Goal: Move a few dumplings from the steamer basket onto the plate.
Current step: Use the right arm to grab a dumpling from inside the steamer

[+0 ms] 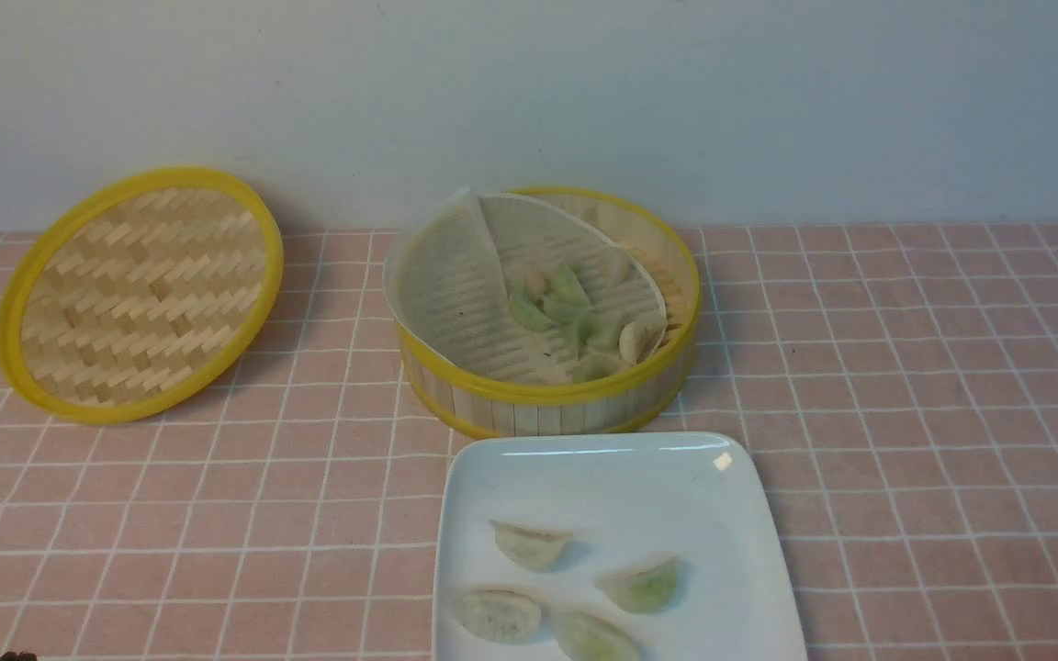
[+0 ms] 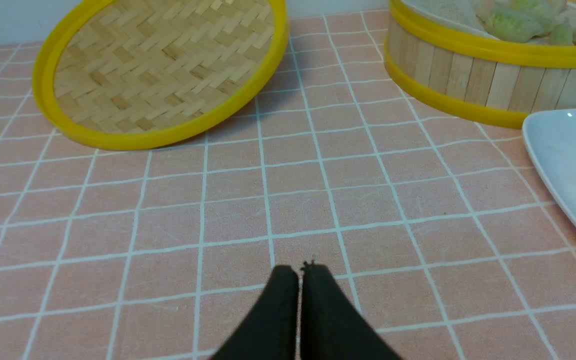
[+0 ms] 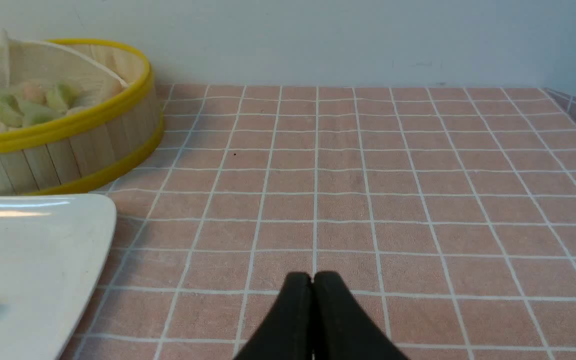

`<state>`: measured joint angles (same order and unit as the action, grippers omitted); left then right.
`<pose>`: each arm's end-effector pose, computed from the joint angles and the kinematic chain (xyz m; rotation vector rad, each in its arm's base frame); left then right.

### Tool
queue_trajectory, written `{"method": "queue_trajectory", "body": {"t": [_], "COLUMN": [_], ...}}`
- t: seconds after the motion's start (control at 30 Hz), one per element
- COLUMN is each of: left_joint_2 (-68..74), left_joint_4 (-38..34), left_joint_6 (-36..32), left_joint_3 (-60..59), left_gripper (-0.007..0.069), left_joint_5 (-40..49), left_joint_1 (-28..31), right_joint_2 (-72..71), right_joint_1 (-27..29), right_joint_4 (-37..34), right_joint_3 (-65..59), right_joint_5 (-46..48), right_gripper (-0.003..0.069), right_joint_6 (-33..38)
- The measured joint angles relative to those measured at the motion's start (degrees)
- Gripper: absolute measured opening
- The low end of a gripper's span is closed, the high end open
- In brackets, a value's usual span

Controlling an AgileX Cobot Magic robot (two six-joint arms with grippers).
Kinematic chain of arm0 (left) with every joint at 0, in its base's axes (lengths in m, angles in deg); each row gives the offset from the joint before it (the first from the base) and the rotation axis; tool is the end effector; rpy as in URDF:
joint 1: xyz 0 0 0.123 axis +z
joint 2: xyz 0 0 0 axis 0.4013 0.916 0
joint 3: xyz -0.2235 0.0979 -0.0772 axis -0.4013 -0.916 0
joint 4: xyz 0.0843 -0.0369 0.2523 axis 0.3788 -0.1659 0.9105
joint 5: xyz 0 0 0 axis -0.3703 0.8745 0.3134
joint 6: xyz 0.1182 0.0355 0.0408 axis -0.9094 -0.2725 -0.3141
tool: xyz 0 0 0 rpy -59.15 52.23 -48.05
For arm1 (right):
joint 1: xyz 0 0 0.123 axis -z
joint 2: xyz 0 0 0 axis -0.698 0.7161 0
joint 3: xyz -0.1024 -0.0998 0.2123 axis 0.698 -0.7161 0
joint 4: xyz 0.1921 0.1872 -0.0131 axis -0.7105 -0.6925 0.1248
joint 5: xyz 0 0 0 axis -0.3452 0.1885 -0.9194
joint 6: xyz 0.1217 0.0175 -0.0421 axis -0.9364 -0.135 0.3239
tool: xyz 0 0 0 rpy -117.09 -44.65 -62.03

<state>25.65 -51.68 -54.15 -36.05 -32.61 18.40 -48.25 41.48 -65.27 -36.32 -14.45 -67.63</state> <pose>0.1355 -0.0144 0.1581 0.0806 1.8786 -0.0894 0.1353 0.0042 0.1608 0.0250 1.8801 0.0597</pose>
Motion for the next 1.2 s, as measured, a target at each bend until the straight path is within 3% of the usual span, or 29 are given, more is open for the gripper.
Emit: {"method": "queue_trajectory", "body": {"t": [0.8,0.9,1.03,1.2], "left_joint_2": [0.0,0.0,0.0,0.0], "left_joint_4": [0.0,0.0,0.0,0.0], "left_joint_6": [0.0,0.0,0.0,0.0], "left_joint_3": [0.05,0.05,0.05,0.05], "left_gripper": [-0.0006,-0.0006,-0.0006,-0.0006], "left_joint_5": [0.05,0.05,0.05,0.05], "left_joint_1": [0.0,0.0,0.0,0.0], "right_joint_2": [0.0,0.0,0.0,0.0], "right_joint_1": [0.0,0.0,0.0,0.0], "right_joint_4": [-0.61,-7.24,-21.82,-27.67], "right_joint_3": [-0.06,-0.58,-0.58,-0.58], "right_joint_5": [-0.53,-6.08,-18.65,-24.76], "right_gripper": [-0.0015,-0.0015,-0.0015,-0.0015], "right_joint_6": [-0.49,-4.59,-11.39,-13.35]}}
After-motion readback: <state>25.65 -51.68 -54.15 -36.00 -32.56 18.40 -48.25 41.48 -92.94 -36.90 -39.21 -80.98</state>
